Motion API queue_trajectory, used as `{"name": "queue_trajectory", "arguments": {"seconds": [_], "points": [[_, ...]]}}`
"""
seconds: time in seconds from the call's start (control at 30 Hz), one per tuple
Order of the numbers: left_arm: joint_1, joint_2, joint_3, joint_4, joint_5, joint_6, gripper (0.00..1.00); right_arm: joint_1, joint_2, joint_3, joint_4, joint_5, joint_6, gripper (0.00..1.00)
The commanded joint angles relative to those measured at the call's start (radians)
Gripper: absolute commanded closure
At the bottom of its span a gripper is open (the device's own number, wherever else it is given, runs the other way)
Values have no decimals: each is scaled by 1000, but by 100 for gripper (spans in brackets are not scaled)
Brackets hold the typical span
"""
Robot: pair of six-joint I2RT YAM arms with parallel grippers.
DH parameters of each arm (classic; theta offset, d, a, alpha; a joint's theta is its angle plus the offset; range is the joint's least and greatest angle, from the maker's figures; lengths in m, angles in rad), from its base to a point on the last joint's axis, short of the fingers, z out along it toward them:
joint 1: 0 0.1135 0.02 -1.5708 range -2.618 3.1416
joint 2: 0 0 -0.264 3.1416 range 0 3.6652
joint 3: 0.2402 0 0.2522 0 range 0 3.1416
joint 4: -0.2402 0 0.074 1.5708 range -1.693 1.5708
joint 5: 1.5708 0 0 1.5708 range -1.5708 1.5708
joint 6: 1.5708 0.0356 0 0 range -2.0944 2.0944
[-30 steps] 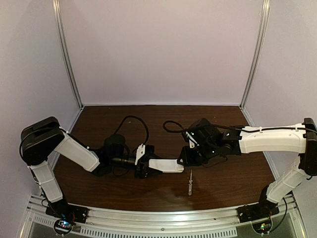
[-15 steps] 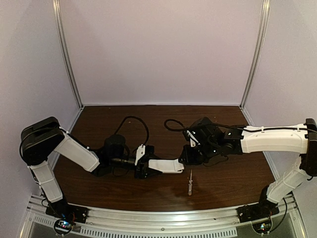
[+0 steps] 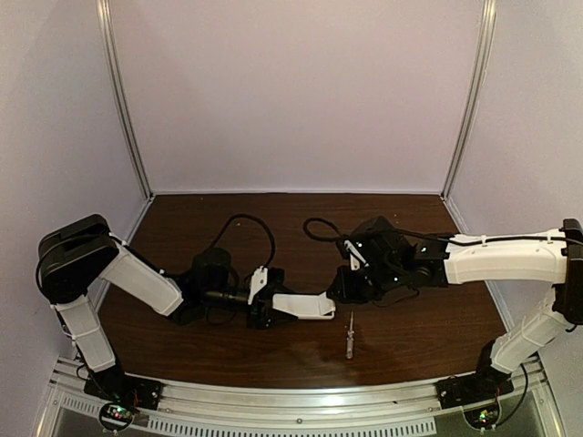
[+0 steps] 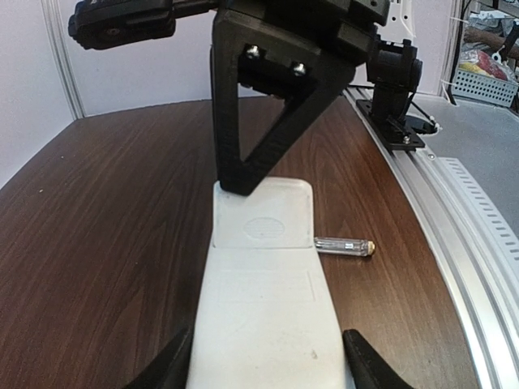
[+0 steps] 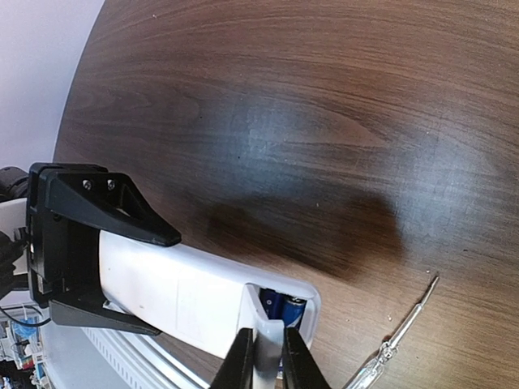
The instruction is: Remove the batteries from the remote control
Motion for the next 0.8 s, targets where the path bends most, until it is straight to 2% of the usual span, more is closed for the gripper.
{"name": "queue_trajectory", "arguments": {"seconds": [0.0, 0.27, 0.77], "points": [[0, -29, 9, 119, 14, 15, 100, 5, -11, -32, 35, -51, 0, 85], [1, -30, 9, 119, 13, 15, 100, 5, -8, -51, 57, -62, 8, 76], [0, -32, 6, 120, 13, 18, 100, 5, -21, -58, 39, -24, 15, 92]]}}
